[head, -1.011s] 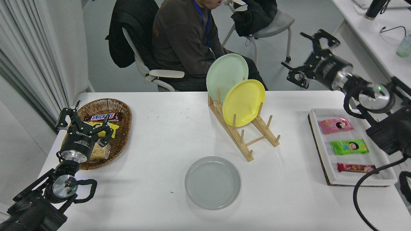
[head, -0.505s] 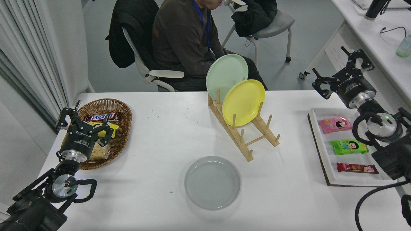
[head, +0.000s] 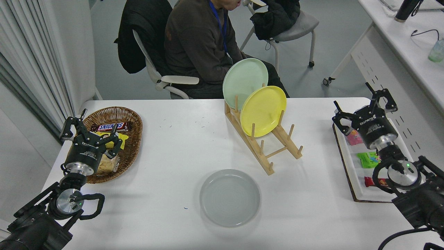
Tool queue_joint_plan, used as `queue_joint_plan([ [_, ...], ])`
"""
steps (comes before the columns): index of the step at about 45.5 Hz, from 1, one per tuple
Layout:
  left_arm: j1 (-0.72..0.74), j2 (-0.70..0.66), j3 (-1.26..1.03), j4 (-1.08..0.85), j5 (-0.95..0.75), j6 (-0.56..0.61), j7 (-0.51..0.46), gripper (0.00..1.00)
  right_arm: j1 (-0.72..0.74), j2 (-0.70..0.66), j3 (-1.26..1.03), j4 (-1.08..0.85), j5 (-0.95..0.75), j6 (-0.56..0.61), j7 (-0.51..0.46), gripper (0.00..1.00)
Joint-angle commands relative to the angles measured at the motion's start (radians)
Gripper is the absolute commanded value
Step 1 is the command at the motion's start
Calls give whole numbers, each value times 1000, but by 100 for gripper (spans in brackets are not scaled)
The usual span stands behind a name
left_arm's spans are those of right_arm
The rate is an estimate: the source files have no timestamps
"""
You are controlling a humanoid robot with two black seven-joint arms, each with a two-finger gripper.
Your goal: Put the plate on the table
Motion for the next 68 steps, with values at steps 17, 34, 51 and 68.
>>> queue_joint_plan([
  [17,0,0,0,0,0,0,0,98,-75,5,43,18,26,-282,24,99],
  [34,0,0,0,0,0,0,0,98,-239,-67,83,303,6,-288,26,99],
  [51,0,0,0,0,0,0,0,98,-219,-41,151,288,28,-382,26,99],
  [68,0,0,0,0,0,0,0,98,-199,-3,185,282,14,-270,24,99],
])
